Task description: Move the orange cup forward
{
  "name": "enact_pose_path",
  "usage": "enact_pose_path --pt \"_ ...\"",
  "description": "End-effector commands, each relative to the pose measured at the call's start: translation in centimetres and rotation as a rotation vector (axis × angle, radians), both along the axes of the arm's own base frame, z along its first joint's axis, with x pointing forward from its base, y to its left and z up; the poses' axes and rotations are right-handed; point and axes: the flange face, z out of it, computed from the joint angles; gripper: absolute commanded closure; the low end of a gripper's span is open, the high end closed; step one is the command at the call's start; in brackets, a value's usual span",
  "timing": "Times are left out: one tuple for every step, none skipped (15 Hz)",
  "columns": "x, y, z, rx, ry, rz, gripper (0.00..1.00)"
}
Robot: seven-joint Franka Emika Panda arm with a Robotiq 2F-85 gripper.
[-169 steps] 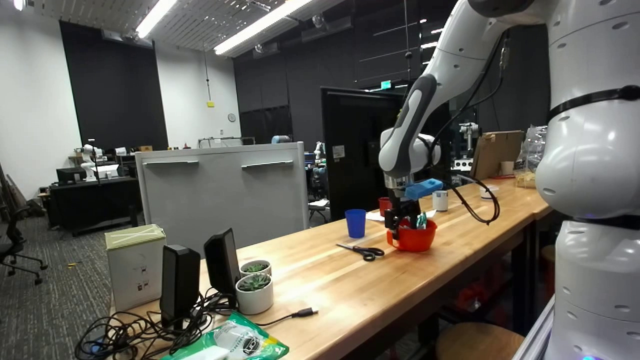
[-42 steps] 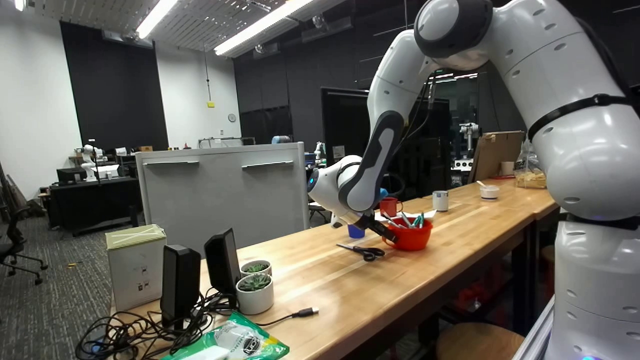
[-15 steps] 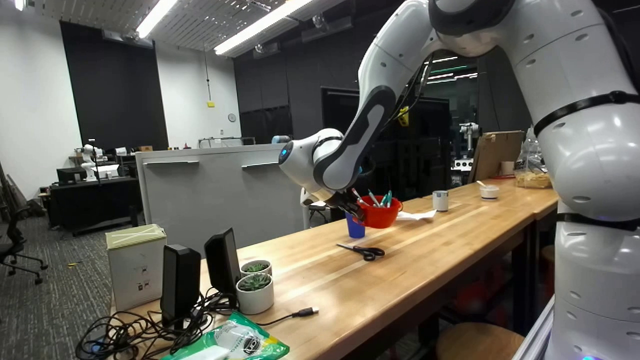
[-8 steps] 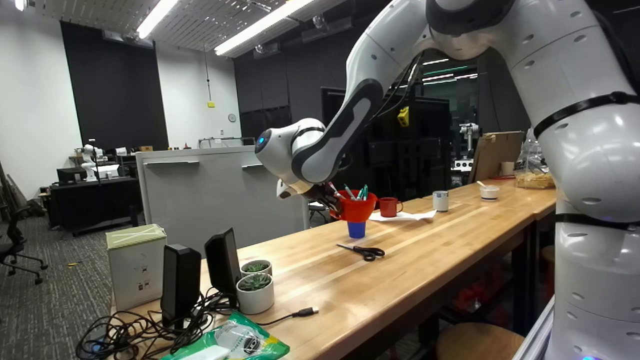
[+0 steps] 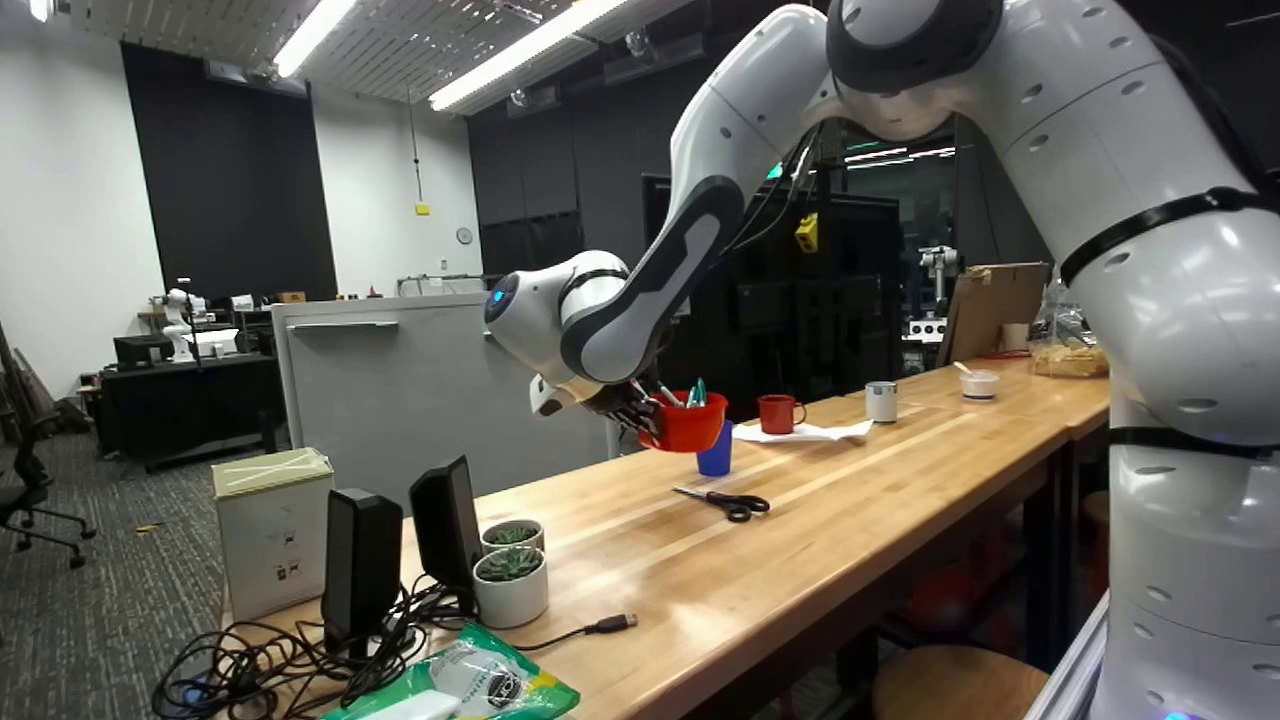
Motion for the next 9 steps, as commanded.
enact_pose_path --pt "0.7 1.2 0.1 -0.043 0.035 0.096 0.91" --pt "0.9 1.4 0.0 -0.047 0.046 0.123 0.91" --pt "1.0 1.6 0.0 -0.052 0.053 0.139 0.91" --pt "1.1 1.7 -0.1 -0.053 0.062 0.159 0.91" --pt "1.2 1.8 -0.2 -0.053 0.07 0.179 0.91" --pt "1.3 2.0 -0.3 -0.05 0.081 0.201 0.91" --pt "1.4 2.1 -0.4 -0.044 0.091 0.22 0.91" --pt "1.4 2.2 -0.6 -0.037 0.098 0.239 0.91" --pt "1.4 2.4 -0.7 -0.029 0.105 0.258 0.91"
